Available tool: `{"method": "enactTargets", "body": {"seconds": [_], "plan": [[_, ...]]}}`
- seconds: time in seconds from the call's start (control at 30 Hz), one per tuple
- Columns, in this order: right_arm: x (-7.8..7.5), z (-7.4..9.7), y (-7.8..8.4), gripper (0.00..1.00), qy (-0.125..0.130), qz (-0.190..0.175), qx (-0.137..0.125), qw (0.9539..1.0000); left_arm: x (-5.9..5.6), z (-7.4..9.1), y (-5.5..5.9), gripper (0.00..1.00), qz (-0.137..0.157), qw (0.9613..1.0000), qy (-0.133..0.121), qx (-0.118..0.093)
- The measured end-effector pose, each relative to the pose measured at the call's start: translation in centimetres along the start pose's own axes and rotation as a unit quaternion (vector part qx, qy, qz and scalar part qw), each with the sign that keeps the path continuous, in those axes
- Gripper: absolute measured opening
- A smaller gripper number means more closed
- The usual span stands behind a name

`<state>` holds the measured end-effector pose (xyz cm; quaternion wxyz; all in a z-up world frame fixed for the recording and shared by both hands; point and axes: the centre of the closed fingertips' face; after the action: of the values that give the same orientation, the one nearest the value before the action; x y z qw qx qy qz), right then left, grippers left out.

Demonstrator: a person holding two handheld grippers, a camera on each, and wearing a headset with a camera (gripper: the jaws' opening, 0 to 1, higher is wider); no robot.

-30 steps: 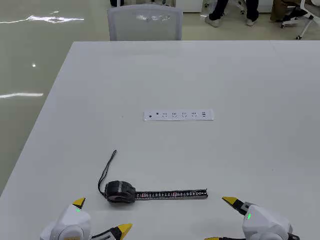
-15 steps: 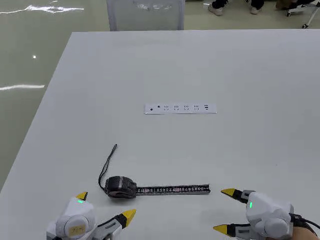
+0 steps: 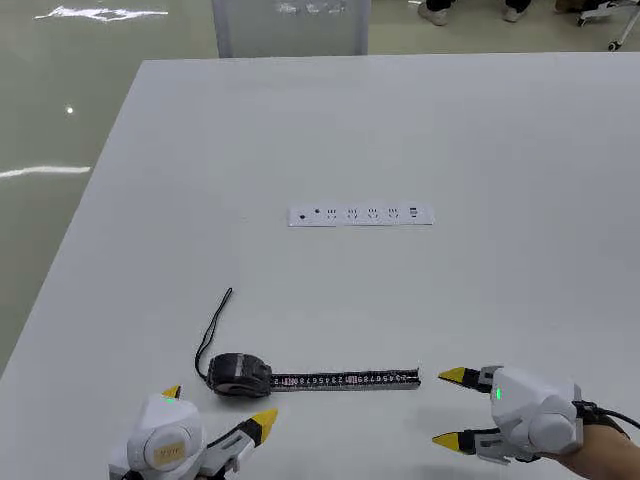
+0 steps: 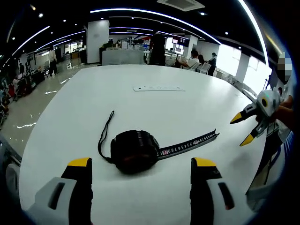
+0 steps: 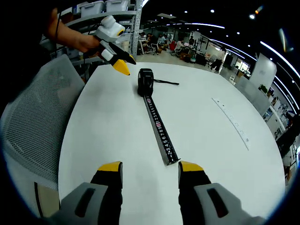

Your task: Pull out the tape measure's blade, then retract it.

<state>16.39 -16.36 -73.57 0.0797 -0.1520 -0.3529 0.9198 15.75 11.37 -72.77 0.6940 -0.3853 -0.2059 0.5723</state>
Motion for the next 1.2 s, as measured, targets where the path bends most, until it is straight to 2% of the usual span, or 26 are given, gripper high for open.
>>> {"method": "enactTargets", "body": {"seconds": [0.23,0.5,0.57,0.83,1.2], "plan": [[-0.8,-0.9,0.6,0.43,-0.017,0.025,0.003,0.9995,0.2,-1.2,0.0,0.82,0.011,0.9998,-0.013,-0.005],[-1.3,-1.9,0.4,0.39,-0.03,0.038,0.004,0.9988,0.5,-2.2,0.2,0.82,0.022,0.9995,-0.023,-0.006],[-1.6,-2.3,0.5,0.35,-0.03,0.047,0.006,0.9984,0.6,-2.2,0.1,0.82,0.024,0.9994,-0.026,-0.007],[-2.2,-3.6,1.0,0.33,-0.042,0.051,0.012,0.9978,1.3,-2.9,-0.2,0.8,0.031,0.9988,-0.037,-0.008],[-2.9,-4.8,1.3,0.27,-0.051,0.056,0.016,0.997,1.2,-3.5,-0.4,0.78,0.036,0.9984,-0.043,-0.006]]}}
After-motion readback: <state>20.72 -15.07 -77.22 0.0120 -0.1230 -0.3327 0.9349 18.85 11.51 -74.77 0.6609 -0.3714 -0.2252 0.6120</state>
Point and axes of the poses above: the centre of the closed fingertips' face, and the gripper's own axes: z roughly backward along the fingers, x roughly to its left, y roughly out of its underside, and after that the axes turned 7 degrees about y, right-handed
